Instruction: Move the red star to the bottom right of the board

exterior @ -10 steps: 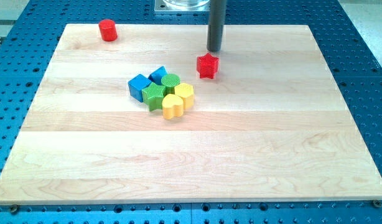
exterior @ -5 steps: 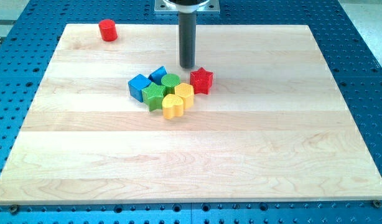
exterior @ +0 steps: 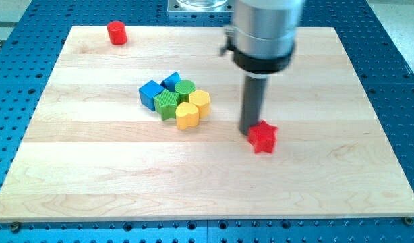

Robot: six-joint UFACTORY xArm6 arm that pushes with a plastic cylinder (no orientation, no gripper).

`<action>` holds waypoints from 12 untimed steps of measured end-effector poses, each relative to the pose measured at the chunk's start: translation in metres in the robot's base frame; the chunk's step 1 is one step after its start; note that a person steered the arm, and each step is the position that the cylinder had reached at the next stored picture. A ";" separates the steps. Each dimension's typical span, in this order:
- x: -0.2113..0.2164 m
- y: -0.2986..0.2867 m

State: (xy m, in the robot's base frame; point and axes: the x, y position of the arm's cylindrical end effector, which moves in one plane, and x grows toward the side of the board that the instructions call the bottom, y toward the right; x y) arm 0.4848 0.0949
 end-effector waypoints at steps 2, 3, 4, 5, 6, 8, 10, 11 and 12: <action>0.021 0.051; 0.006 -0.007; 0.046 0.008; 0.058 0.058; 0.065 0.001; 0.082 -0.030; 0.101 -0.009; 0.100 0.048; 0.100 0.063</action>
State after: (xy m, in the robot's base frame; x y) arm 0.5844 0.1576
